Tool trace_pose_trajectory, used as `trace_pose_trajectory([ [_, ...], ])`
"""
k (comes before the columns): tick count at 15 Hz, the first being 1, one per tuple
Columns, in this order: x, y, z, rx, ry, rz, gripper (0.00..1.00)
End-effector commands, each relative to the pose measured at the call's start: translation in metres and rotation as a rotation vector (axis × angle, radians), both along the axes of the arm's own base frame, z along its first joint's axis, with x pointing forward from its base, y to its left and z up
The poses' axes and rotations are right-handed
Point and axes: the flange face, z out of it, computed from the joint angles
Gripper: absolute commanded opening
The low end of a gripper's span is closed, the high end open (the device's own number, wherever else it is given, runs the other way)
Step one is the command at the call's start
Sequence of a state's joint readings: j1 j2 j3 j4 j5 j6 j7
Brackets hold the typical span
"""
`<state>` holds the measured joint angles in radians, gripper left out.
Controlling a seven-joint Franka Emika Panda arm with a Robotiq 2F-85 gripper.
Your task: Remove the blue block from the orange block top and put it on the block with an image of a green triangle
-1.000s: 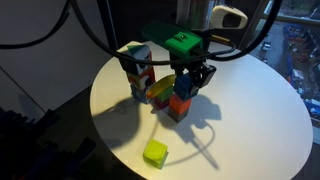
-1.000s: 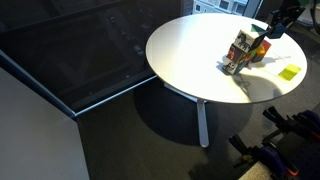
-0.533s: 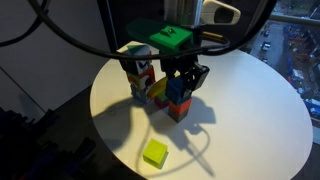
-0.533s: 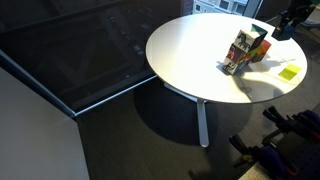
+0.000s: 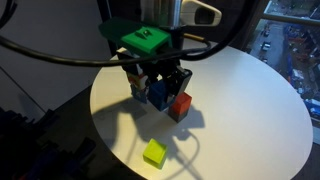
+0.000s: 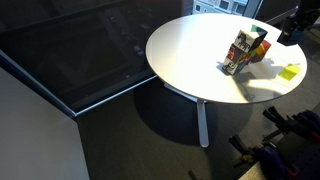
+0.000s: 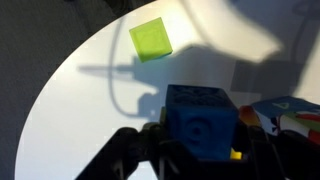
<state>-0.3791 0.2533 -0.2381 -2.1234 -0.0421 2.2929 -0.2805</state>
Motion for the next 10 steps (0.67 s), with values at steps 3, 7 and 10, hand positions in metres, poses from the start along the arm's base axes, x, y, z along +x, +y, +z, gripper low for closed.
trace_pose_trajectory([
  [3,-0.034,0.025,0.006,-0.009,-0.011,0.106,0.29],
  [7,-0.045,0.046,0.0,-0.007,-0.024,0.166,0.29],
  [10,-0.044,0.067,-0.008,0.0,-0.032,0.202,0.29],
])
